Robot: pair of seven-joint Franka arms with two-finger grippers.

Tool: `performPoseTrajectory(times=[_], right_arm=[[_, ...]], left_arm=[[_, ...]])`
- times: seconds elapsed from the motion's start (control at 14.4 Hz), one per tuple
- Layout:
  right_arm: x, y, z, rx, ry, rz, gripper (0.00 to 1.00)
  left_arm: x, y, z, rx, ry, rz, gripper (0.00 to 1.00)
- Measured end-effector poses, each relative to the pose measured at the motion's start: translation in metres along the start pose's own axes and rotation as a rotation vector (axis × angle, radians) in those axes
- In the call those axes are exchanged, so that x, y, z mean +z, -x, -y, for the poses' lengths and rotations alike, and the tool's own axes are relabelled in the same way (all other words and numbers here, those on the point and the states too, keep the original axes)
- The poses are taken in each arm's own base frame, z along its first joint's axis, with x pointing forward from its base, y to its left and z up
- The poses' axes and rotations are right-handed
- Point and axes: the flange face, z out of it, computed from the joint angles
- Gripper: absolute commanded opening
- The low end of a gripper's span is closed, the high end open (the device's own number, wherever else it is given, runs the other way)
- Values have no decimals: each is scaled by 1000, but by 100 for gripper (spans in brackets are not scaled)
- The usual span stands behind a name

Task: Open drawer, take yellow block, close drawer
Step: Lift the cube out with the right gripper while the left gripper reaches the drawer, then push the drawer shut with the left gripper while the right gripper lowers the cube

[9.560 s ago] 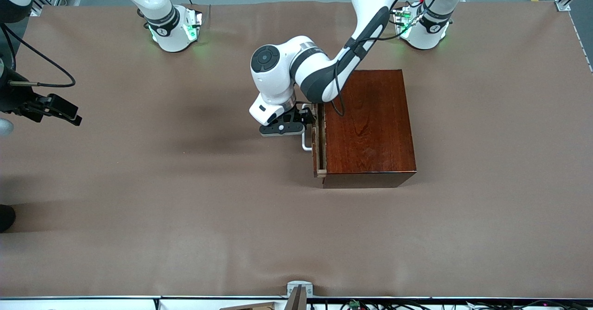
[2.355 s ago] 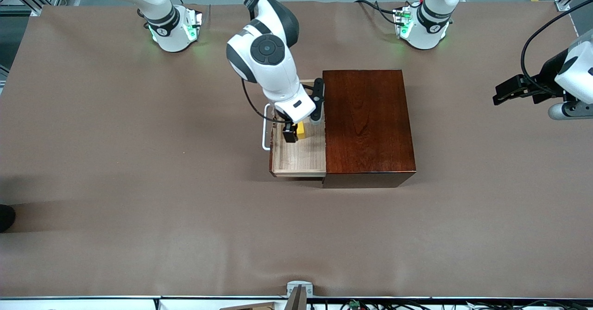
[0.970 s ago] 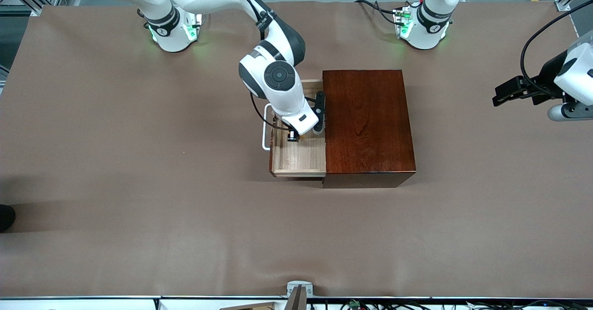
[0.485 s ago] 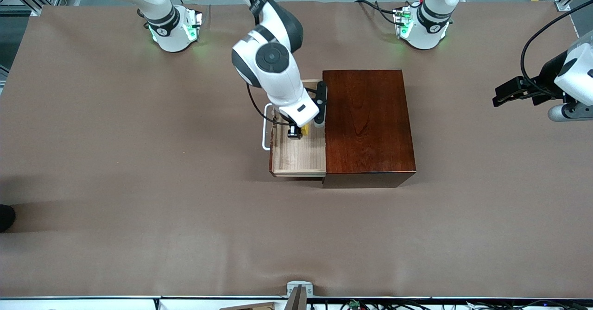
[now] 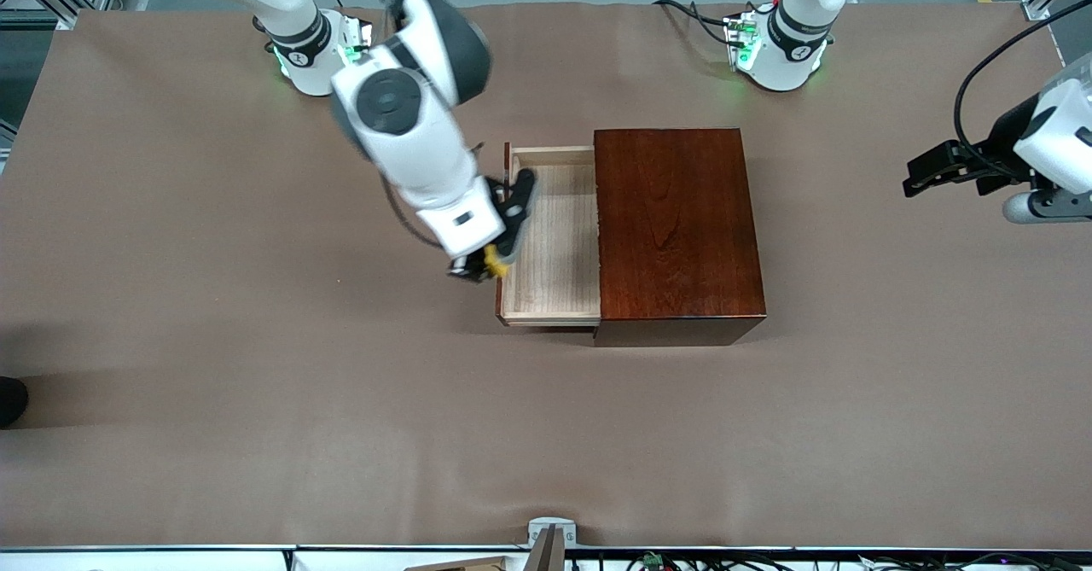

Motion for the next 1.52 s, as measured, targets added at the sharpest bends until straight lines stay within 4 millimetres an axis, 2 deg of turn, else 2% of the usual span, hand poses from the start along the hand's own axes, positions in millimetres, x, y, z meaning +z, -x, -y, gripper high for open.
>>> performPoseTrajectory(times=[0.14,0.28,0.35,0.42,0.62,0.9,1.11,1.25,1.52], right_arm=[[-7,27,-30,80,10,4,0],[-11,66,-68,168,17,16,0],[-13,93,-88,217,17,28,0],[-15,138,-118,295,12,47,0],[-10,203,-151,450,-6,82,0],[4,273,-175,660,-26,120,0],[13,312,-184,848,-34,145,0],[26,331,-184,971,-43,174,0],[48,355,-185,1160,0,260,0]], left_arm=[[1,4,-32,58,-2,2,100],[4,13,-78,141,-4,7,100],[7,21,-107,194,-5,12,100],[14,37,-158,287,-9,23,100],[35,67,-247,468,-65,-1,100],[62,107,-352,686,-29,-40,100],[91,124,-421,936,40,-82,100],[121,122,-458,1101,97,-138,100],[182,117,-512,1325,183,-212,100]])
